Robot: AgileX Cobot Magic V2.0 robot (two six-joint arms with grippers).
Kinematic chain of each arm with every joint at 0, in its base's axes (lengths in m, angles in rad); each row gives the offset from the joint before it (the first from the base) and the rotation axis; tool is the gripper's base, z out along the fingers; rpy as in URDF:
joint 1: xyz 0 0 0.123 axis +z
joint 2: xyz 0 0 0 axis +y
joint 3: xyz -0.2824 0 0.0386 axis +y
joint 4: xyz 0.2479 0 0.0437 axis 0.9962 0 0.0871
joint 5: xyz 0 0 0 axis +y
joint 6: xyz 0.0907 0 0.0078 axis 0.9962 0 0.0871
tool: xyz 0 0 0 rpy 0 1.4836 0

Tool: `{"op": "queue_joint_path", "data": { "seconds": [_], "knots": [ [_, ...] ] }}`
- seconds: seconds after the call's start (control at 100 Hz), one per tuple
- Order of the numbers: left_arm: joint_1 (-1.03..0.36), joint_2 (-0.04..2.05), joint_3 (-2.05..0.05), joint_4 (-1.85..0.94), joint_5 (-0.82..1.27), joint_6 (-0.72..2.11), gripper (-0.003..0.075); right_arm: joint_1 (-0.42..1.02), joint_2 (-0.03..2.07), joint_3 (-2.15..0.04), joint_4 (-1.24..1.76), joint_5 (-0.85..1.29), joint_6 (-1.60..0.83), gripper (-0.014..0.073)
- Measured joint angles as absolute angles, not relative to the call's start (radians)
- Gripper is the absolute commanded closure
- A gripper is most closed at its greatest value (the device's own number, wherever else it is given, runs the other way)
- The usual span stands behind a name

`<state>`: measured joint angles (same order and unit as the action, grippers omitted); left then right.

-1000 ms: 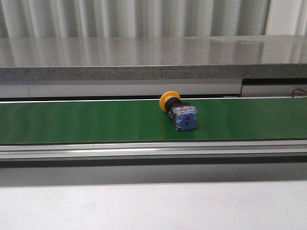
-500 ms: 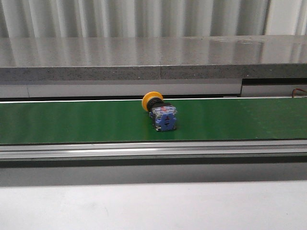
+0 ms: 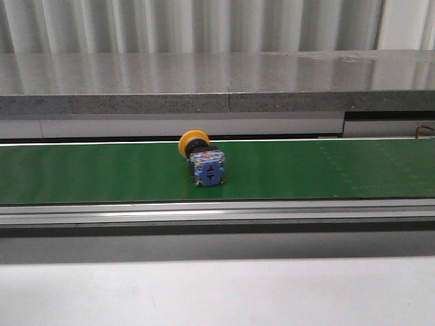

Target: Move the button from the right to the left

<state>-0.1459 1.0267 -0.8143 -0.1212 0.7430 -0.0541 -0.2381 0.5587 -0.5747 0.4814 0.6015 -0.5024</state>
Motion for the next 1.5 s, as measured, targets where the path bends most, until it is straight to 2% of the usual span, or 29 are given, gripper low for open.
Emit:
{"op": "queue_joint_path", "data": {
  "seconds": [0.57, 0.88, 1.19, 1.31, 1.38, 1.45, 1.5],
  "knots": [
    [-0.45, 1.481, -1.073, -0.142, 0.615, -0.148, 0.0062, -0.238, 0.559, -0.575, 0.481, 0.601, -0.502, 0.0661],
    [-0.525, 1.644, -1.173, -0.142, 0.589, -0.161, 0.0062, -0.238, 0.559, -0.575, 0.481, 0.601, -0.502, 0.0661],
    [-0.532, 1.716, -1.193, -0.144, 0.58, -0.174, 0.0065, -0.238, 0.559, -0.575, 0.481, 0.601, -0.502, 0.0661],
    [-0.532, 1.748, -1.193, -0.142, 0.58, -0.175, 0.0121, -0.238, 0.559, -0.575, 0.481, 0.601, -0.502, 0.0661],
    [-0.532, 1.76, -1.193, -0.135, 0.583, -0.175, 0.0188, -0.238, 0.559, -0.575, 0.481, 0.601, -0.502, 0.0661],
    [-0.532, 1.76, -1.195, -0.133, 0.585, -0.177, 0.0285, -0.238, 0.559, -0.575, 0.481, 0.601, -0.502, 0.0661],
    [-0.532, 1.76, -1.195, -0.131, 0.588, -0.177, 0.0387, -0.238, 0.559, -0.575, 0.481, 0.601, -0.502, 0.0661]
  ]
}}
